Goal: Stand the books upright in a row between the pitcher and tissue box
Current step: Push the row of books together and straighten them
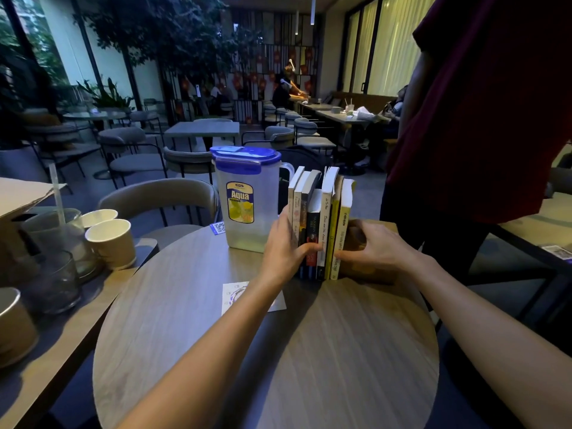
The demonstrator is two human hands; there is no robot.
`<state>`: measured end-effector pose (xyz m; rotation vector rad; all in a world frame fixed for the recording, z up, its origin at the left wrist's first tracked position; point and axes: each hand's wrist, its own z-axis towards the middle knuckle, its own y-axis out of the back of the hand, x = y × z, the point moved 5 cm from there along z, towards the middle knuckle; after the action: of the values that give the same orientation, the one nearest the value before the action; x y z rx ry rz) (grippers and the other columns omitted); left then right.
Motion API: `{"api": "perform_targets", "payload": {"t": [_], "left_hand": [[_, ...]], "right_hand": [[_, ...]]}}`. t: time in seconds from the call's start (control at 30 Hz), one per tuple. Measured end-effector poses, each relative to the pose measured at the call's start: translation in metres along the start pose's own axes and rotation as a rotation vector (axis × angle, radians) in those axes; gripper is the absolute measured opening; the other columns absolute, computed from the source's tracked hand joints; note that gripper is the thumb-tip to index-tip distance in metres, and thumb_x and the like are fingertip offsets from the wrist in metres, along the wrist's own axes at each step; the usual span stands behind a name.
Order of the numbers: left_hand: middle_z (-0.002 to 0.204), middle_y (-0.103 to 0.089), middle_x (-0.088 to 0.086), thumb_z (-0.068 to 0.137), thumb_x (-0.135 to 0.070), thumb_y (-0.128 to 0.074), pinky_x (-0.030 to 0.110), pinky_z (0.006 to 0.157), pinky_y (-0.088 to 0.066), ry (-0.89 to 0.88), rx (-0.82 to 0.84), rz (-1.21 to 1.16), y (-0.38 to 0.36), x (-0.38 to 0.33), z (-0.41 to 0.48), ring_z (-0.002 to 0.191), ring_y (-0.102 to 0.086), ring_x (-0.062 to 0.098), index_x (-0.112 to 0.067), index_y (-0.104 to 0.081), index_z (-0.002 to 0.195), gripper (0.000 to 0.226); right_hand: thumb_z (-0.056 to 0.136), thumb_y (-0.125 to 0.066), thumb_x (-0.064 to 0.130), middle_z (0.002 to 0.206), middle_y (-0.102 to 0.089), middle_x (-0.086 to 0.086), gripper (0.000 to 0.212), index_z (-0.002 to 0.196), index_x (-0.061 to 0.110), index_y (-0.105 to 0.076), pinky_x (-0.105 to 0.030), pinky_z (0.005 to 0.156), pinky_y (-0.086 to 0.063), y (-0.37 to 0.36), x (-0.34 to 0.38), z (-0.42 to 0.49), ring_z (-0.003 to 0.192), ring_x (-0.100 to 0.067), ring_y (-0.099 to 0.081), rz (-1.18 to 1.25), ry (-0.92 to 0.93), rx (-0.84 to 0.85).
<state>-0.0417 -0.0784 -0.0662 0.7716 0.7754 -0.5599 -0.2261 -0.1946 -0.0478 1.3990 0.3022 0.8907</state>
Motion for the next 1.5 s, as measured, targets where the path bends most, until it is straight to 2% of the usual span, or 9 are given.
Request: {"api": "perform_targets", "payload": {"t": [0.17, 0.37, 0.57, 0.67, 0.77, 0.87, 0.97, 1.23, 1.5], "left_hand": [[0.132, -0.059, 0.001, 0.082, -0.019, -0.078, 0.046, 0.105, -0.050, 0.010, 0.115, 0.022, 0.008, 0.009, 0.005, 0.129, -0.053, 0.017, -0.024, -0.043, 0.144, 0.071], [0.125, -0.066, -0.002, 0.082, -0.018, -0.079, 0.026, 0.094, -0.053, -0.016, 0.022, 0.020, 0.006, 0.006, 0.002, 0.118, -0.060, 0.011, -0.022, -0.053, 0.137, 0.061], [0.119, -0.069, 0.001, 0.082, -0.018, -0.080, 0.014, 0.086, -0.050, -0.013, -0.034, 0.031, 0.006, 0.006, 0.001, 0.114, -0.062, 0.010, -0.017, -0.064, 0.126, 0.047], [0.118, -0.068, 0.001, 0.081, -0.020, -0.080, 0.028, 0.095, -0.055, -0.014, -0.038, 0.031, 0.006, 0.008, 0.002, 0.113, -0.062, 0.011, -0.018, -0.066, 0.125, 0.046], [0.119, -0.066, -0.002, 0.082, -0.022, -0.080, 0.035, 0.098, -0.056, -0.004, -0.051, 0.036, 0.004, 0.008, 0.000, 0.114, -0.061, 0.010, -0.020, -0.064, 0.127, 0.048], [0.120, -0.058, -0.006, 0.076, -0.030, -0.083, 0.024, 0.095, -0.053, 0.002, -0.026, 0.013, -0.002, 0.004, -0.004, 0.111, -0.054, 0.001, -0.020, -0.056, 0.132, 0.062], [0.122, -0.054, -0.006, 0.070, -0.038, -0.087, 0.022, 0.095, -0.049, 0.008, -0.053, 0.024, -0.008, 0.004, -0.007, 0.116, -0.051, 0.005, -0.021, -0.049, 0.136, 0.079], [0.122, -0.057, -0.001, 0.075, -0.033, -0.085, 0.031, 0.097, -0.051, 0.022, -0.142, 0.094, -0.014, 0.005, -0.008, 0.118, -0.054, 0.012, -0.017, -0.048, 0.138, 0.075], [0.122, -0.057, -0.003, 0.076, -0.033, -0.085, 0.024, 0.096, -0.049, 0.031, -0.162, 0.082, -0.015, 0.005, -0.010, 0.119, -0.053, 0.009, -0.019, -0.048, 0.139, 0.074]], "right_hand": [[0.071, -0.063, 0.081, 0.132, -0.061, 0.004, 0.083, 0.139, 0.038, -0.044, -0.041, 0.096, -0.052, 0.002, -0.001, 0.000, 0.115, -0.015, -0.057, 0.014, 0.008, 0.030], [0.072, -0.064, 0.078, 0.143, -0.055, -0.001, 0.091, 0.148, 0.036, -0.038, -0.044, 0.101, -0.050, 0.001, -0.003, 0.004, 0.126, -0.019, -0.054, 0.040, -0.009, 0.076], [0.067, -0.064, 0.084, 0.137, -0.059, 0.000, 0.091, 0.140, 0.033, -0.046, -0.042, 0.098, -0.051, -0.001, 0.007, 0.008, 0.119, -0.018, -0.058, 0.015, -0.028, 0.030], [0.063, -0.059, 0.089, 0.135, -0.061, 0.000, 0.094, 0.138, 0.034, -0.047, -0.043, 0.097, -0.052, -0.001, 0.008, 0.008, 0.118, -0.018, -0.059, 0.019, -0.033, 0.006], [0.062, -0.060, 0.090, 0.137, -0.060, -0.002, 0.098, 0.139, 0.031, -0.046, -0.042, 0.098, -0.052, 0.000, 0.008, 0.007, 0.120, -0.019, -0.058, 0.041, -0.043, 0.005], [0.063, -0.059, 0.091, 0.136, -0.061, -0.005, 0.102, 0.142, 0.029, -0.043, -0.042, 0.097, -0.052, -0.001, 0.009, 0.005, 0.120, -0.022, -0.059, -0.014, -0.050, -0.017], [0.061, -0.053, 0.097, 0.138, -0.061, -0.005, 0.108, 0.145, 0.031, -0.039, -0.045, 0.100, -0.051, 0.000, 0.013, 0.002, 0.122, -0.023, -0.060, -0.060, -0.050, -0.031], [0.063, -0.045, 0.099, 0.128, -0.065, -0.002, 0.102, 0.140, 0.033, -0.044, -0.040, 0.094, -0.053, 0.001, 0.021, -0.006, 0.112, -0.019, -0.063, -0.075, -0.045, -0.058], [0.064, -0.041, 0.099, 0.107, -0.065, 0.004, 0.093, 0.132, 0.037, -0.047, -0.040, 0.087, -0.055, 0.005, 0.020, -0.009, 0.095, -0.015, -0.062, -0.076, -0.031, -0.062]]}}
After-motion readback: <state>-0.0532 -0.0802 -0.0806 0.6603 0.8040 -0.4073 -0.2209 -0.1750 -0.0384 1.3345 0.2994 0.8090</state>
